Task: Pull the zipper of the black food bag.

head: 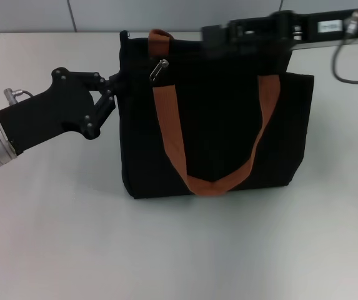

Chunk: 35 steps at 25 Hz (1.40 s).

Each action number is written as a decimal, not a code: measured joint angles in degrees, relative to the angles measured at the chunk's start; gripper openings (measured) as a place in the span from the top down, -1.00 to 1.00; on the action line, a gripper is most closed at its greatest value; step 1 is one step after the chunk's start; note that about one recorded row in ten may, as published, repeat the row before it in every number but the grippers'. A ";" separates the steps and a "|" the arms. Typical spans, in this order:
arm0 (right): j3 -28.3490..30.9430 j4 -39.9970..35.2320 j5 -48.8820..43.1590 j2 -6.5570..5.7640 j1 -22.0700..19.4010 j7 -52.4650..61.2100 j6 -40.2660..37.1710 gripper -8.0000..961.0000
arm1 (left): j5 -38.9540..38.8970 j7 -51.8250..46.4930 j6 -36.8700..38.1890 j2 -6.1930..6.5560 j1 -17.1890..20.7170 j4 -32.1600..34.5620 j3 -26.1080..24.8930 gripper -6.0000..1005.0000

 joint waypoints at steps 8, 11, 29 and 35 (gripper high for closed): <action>-4.21 0.31 -0.11 0.39 2.39 5.50 4.18 -0.65 | 0.02 0.01 -0.18 0.00 0.01 -0.01 -0.30 0.95; -4.86 0.40 -0.37 0.86 2.89 6.87 4.91 -0.63 | 0.02 -0.03 -0.24 0.00 0.01 -0.01 -0.30 0.95; -7.65 1.22 -1.32 3.06 3.52 12.91 11.68 0.05 | -0.67 0.32 -0.03 0.00 0.48 -0.62 -0.30 0.95; -9.11 1.63 -1.38 3.75 3.86 14.10 14.54 0.19 | -0.75 0.33 0.06 0.00 0.52 -0.62 -0.06 0.95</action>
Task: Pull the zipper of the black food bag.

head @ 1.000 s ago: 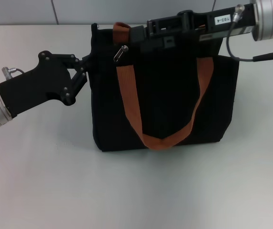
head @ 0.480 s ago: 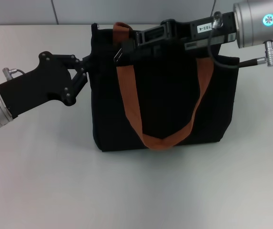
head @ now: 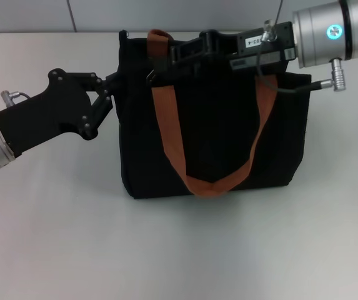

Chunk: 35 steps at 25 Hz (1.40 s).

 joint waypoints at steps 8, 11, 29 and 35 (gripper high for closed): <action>-0.03 0.15 -0.86 1.13 0.64 0.67 1.63 0.19 | -0.03 0.00 0.48 0.00 -0.12 0.00 0.21 0.95; 0.01 0.19 -1.22 1.73 0.85 0.92 2.35 0.19 | -0.04 0.04 0.70 0.00 -0.13 0.00 0.27 0.95; 2.18 -0.49 0.07 2.29 -0.54 0.49 2.52 0.19 | -0.02 0.09 1.29 0.00 -0.58 0.00 0.16 0.95; 2.18 -0.73 0.42 2.26 -0.85 0.27 2.46 0.19 | -0.02 0.04 1.57 0.00 -0.99 0.00 0.02 0.95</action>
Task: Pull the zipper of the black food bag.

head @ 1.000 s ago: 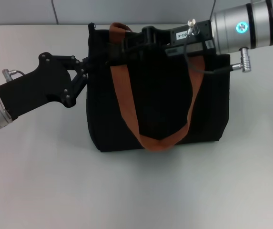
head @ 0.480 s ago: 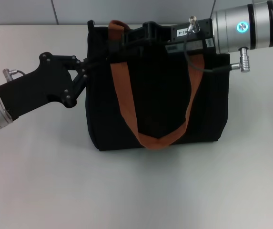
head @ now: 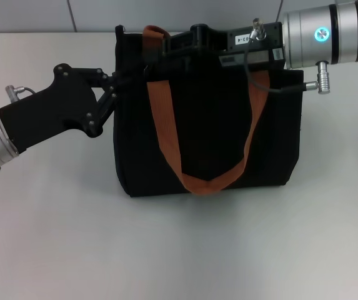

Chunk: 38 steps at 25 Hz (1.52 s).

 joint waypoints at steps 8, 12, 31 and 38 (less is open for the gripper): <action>0.00 -0.32 0.03 -0.36 -0.09 -0.40 0.38 0.19 | 0.00 -0.45 0.95 0.00 -0.48 0.00 -0.10 0.95; 0.00 -0.33 0.03 -0.38 -0.10 -0.65 0.29 0.19 | 0.00 -0.47 1.28 0.00 -0.56 0.00 -0.08 0.95; -0.38 0.29 -0.15 0.14 -0.76 -2.33 0.44 0.19 | 0.00 -0.31 2.56 -0.09 -0.67 -0.80 -0.27 0.95; -0.49 0.97 -0.23 0.38 -0.91 -3.06 0.57 0.19 | 0.00 -0.10 2.91 -0.09 -0.68 -1.45 -0.26 0.95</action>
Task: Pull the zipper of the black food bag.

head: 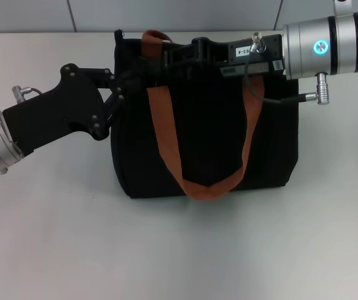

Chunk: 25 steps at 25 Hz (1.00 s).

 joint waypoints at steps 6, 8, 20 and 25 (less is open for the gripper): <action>0.32 -0.15 -0.01 -0.02 -0.43 -0.79 -0.28 0.20 | -0.01 0.03 -0.14 0.00 -0.05 0.00 0.00 0.95; 0.18 -0.16 -0.03 -0.12 -0.46 -0.93 -0.28 0.20 | -0.01 0.04 -0.15 0.00 -0.05 0.00 0.00 0.95; -0.22 -0.10 -0.15 -0.10 -0.20 -3.60 -0.58 0.20 | 0.00 0.06 0.02 0.01 -1.56 -0.83 0.03 0.95; -0.22 -0.44 0.06 -0.01 -0.20 -4.37 -1.12 0.20 | -0.28 0.06 0.06 0.01 -1.58 -0.84 0.00 0.95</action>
